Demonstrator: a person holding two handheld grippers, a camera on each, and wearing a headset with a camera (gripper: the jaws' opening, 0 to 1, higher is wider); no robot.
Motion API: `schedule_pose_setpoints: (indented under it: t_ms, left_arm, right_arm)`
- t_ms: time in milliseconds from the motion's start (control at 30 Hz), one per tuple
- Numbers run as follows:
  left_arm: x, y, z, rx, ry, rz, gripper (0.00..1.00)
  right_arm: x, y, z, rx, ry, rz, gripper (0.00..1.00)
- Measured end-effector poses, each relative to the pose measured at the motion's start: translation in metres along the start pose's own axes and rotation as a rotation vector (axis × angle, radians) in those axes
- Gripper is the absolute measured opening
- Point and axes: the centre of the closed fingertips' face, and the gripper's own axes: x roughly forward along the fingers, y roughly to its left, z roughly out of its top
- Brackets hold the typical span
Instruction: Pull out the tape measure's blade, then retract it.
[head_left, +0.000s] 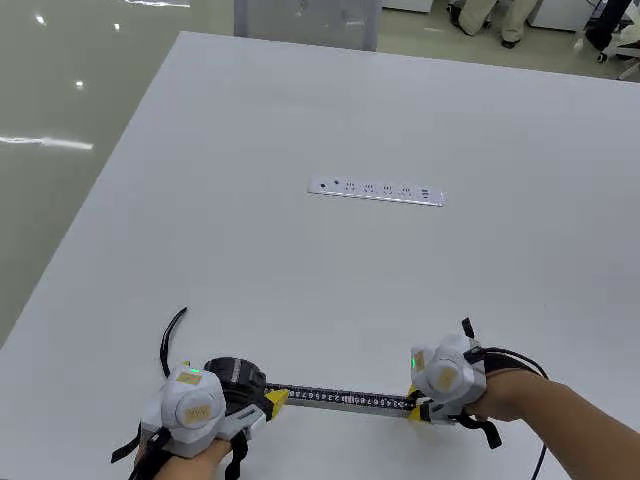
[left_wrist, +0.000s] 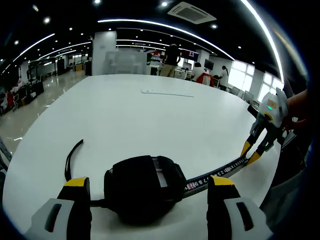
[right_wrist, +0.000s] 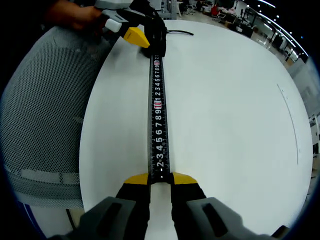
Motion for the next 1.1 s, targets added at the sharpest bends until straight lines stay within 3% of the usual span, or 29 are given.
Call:
schedule_pose_setpoints:
  t_ms: [100,267,467,667,900,1100]
  left_arm:
    - [0.002,0.006,-0.002,-0.039,0.001,0.023,0.91]
    - [0.003,0.010,-0.001,-0.039,-0.012,0.032,0.82]
    - [0.005,-0.001,0.003,-0.034,-0.026,0.005,0.70]
    - [0.005,0.005,0.003,-0.066,-0.023,0.011,0.66]
    - [0.005,0.003,0.001,-0.020,0.020,0.004,0.65]
    - [0.006,0.004,-0.001,-0.025,0.031,-0.003,0.63]
  right_arm:
    - [0.000,0.000,0.001,0.004,0.004,0.002,0.13]
    - [-0.001,0.000,0.002,0.015,0.020,0.003,0.13]
    - [-0.001,0.001,0.002,0.022,0.026,0.003,0.13]
    - [-0.001,0.000,0.002,0.045,0.031,0.001,0.13]
    - [0.000,-0.001,0.002,0.051,0.036,0.005,0.13]
    - [0.000,0.000,0.003,0.042,0.013,-0.003,0.13]
